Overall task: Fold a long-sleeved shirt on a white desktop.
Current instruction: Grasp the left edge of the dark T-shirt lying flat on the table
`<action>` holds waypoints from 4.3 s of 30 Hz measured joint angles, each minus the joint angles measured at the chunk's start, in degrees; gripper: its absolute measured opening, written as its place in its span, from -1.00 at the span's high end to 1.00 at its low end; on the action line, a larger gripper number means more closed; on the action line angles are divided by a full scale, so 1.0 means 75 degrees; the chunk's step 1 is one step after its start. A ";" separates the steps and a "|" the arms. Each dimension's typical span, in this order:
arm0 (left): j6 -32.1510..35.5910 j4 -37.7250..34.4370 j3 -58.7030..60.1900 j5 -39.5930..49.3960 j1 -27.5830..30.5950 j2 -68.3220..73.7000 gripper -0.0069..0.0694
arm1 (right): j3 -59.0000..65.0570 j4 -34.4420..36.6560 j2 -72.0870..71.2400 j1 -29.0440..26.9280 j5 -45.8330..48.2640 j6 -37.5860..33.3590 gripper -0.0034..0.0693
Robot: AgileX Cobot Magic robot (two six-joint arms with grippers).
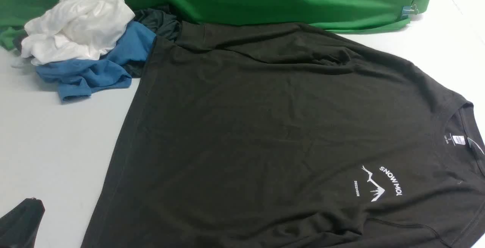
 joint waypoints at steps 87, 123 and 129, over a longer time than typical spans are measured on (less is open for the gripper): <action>-0.2965 -0.1995 -0.0035 -0.3932 -0.0058 -0.0005 0.76 | 0.0000 0.0000 0.0000 0.0000 0.0000 0.0000 0.24; 0.2447 -0.2042 -0.6430 0.5051 -0.4877 0.7881 0.76 | 0.0000 0.1087 0.0000 0.0000 -0.2243 0.2467 0.27; 0.2619 -0.1608 -0.6438 0.5692 -0.4877 0.7881 0.76 | -0.0130 0.1175 0.0134 0.0277 -0.2127 0.3833 0.34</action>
